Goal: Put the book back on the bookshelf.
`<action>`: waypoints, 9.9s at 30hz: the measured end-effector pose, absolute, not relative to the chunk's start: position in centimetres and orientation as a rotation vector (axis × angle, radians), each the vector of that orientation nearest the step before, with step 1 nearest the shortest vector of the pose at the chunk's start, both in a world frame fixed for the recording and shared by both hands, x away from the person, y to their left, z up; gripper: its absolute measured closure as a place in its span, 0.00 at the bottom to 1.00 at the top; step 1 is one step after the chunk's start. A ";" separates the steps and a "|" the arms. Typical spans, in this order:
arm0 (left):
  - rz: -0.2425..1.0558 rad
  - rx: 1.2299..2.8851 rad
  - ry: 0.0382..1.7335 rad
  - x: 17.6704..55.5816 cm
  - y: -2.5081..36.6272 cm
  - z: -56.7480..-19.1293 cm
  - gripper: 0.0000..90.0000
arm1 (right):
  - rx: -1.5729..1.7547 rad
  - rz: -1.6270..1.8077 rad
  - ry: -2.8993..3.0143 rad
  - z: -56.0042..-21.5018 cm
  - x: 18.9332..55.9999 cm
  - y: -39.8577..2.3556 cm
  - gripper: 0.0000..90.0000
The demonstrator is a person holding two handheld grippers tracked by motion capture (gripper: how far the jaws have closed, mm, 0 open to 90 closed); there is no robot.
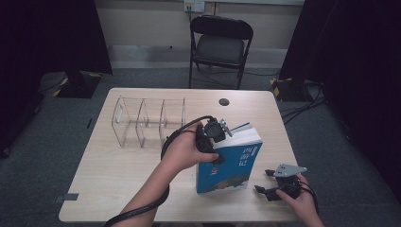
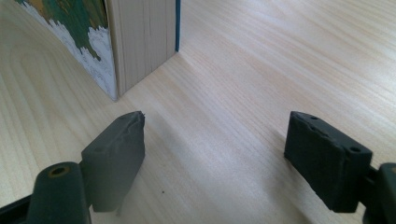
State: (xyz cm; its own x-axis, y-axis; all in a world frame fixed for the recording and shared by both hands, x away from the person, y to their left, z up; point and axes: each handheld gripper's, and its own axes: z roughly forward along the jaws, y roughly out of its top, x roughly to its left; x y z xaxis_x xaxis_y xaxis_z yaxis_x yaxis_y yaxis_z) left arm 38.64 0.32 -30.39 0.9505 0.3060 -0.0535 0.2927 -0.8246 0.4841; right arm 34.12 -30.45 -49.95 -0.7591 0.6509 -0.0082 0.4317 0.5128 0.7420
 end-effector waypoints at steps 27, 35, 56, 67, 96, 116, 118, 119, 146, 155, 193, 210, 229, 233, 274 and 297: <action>0.045 2.628 0.435 37.3 0.1 -30.2 0.62 | 0.907 1.094 2.471 -50.0 34.1 -30.5 0.22; 0.050 2.626 0.416 37.0 0.0 -30.2 0.67 | 0.907 1.094 2.472 -49.9 34.1 -30.5 0.22; 0.066 2.639 0.389 36.9 -1.8 -30.2 0.67 | 0.913 1.094 2.472 -50.0 34.1 -30.4 0.22; 0.060 2.664 0.375 36.9 -1.9 -30.3 0.63 | 0.911 1.095 2.475 -50.0 34.1 -30.4 0.22; 0.086 2.568 0.637 37.8 1.3 -28.3 0.68 | 0.904 1.097 2.477 -49.9 34.2 -30.5 0.22; 0.127 2.523 0.774 38.5 5.1 -27.8 0.68 | 0.900 1.099 2.482 -49.9 34.2 -30.5 0.22; 0.140 2.521 0.787 38.5 5.4 -27.7 0.68 | 0.900 1.100 2.482 -49.9 34.2 -30.5 0.22; 0.135 2.515 0.789 38.6 5.6 -27.7 0.68 | 0.899 1.099 2.482 -49.9 34.2 -30.5 0.22; 0.179 2.455 0.962 38.4 10.3 -27.3 0.69 | 0.899 1.097 2.483 -49.9 34.2 -30.6 0.22; 0.181 2.454 1.013 38.4 11.8 -27.2 0.69 | 0.898 1.098 2.483 -49.9 34.2 -30.6 0.22; 0.223 2.367 1.234 39.3 17.1 -27.2 0.69 | 0.897 1.098 2.483 -49.9 34.2 -30.6 0.22; 0.260 2.307 1.317 41.0 17.1 -26.7 0.69 | 0.897 1.098 2.486 -49.9 34.2 -30.6 0.22; 0.281 2.258 1.406 42.8 16.1 -26.5 0.69 | 0.893 1.099 2.488 -49.9 34.2 -30.6 0.22; 0.291 2.258 1.414 43.2 15.9 -26.5 0.69 | 0.893 1.098 2.488 -49.9 34.2 -30.6 0.22; 0.354 2.171 1.535 46.6 13.9 -27.5 0.69 | 0.888 1.099 2.489 -49.9 34.2 -30.6 0.22; 0.397 2.150 1.577 48.7 12.8 -28.5 0.69 | 0.888 1.102 2.489 -49.9 34.2 -30.6 0.22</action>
State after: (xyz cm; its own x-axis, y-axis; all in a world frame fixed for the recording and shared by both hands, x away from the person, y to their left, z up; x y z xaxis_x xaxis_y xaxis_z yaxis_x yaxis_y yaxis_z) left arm 48.69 12.82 -28.54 0.3074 0.9512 -0.0288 0.8240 -0.2509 0.5080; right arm 34.25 -30.62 -49.93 -0.7730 0.6343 -0.0049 0.4229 0.5212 0.7413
